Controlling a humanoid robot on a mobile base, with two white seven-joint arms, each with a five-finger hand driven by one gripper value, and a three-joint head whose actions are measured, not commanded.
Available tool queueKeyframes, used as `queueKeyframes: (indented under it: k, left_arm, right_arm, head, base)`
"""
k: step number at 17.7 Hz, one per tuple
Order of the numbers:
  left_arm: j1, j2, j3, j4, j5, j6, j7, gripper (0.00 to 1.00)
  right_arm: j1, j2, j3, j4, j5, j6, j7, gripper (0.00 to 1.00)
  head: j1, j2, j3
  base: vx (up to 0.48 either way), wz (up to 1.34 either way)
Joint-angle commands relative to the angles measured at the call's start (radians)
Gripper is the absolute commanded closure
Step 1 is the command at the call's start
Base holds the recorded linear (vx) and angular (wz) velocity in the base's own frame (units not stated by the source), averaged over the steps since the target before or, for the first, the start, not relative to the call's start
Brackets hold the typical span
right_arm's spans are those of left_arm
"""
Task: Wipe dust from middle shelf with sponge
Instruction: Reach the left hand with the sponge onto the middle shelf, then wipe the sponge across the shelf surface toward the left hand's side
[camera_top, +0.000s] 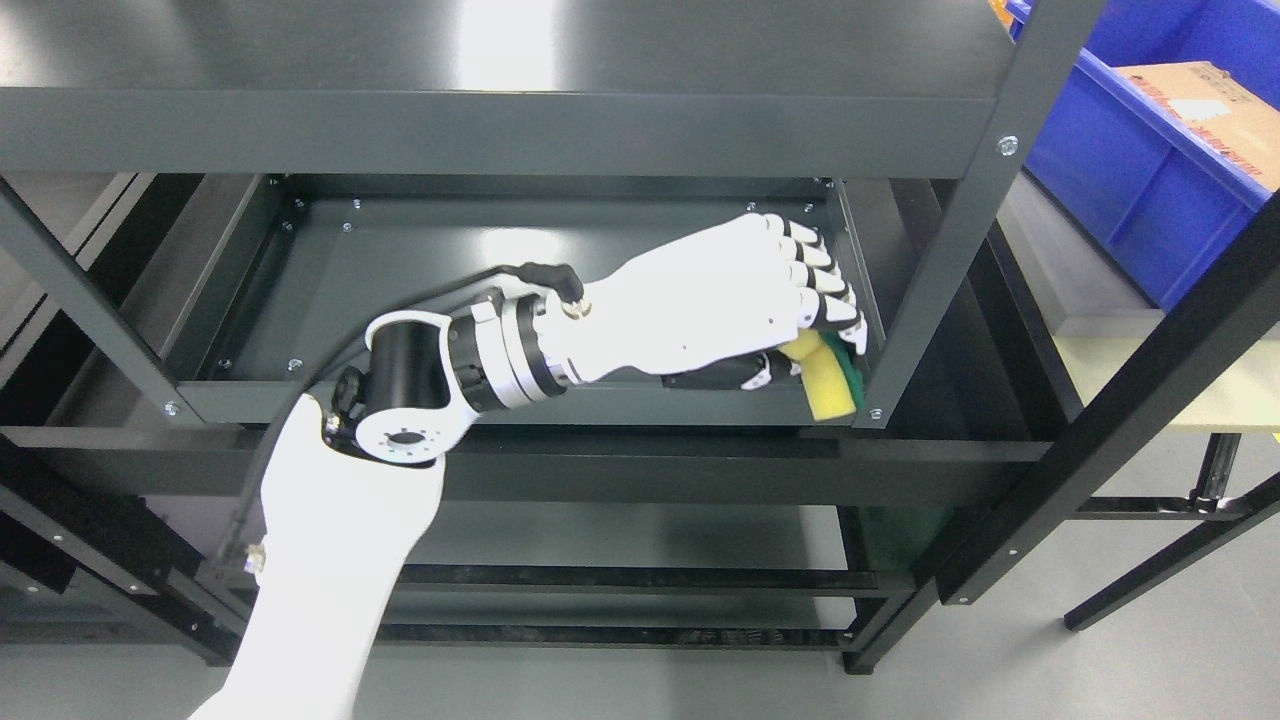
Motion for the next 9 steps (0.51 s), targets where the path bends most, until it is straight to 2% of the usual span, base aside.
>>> queueKeyframes:
  k: [1, 3, 4, 9]
  left_arm:
    - [-0.051, 0.017, 0.122, -0.103, 0.042, 0.0, -0.013, 1.0]
    - [-0.047, 0.017, 0.128, -0.103, 0.085, 0.0, -0.015, 1.0]
    - [-0.04, 0.047, 0.143, -0.103, 0.106, 0.0, -0.015, 1.0]
    - [0.013, 0.286, 0.245, -0.103, 0.3, 0.0, -0.013, 1.0]
  right_arm:
    - [0.0, -0.017, 0.0, -0.017, 0.0, 0.001, -0.001, 0.0]
    - [0.0, -0.017, 0.0, -0.017, 0.0, 0.001, -0.001, 0.0]
    - [0.0, -0.017, 0.0, -0.017, 0.0, 0.001, -0.001, 0.0]
    - [0.0, -0.017, 0.001, -0.017, 0.0, 0.001, -0.001, 0.0]
  head:
    - [0.0, 0.0, 0.0]
    - [0.0, 0.0, 0.0]
    - [0.0, 0.0, 0.0]
    - [0.0, 0.0, 0.0]
  base:
    - [0.0, 0.0]
    - [0.0, 0.0]
    - [0.0, 0.0]
    - [0.0, 0.0]
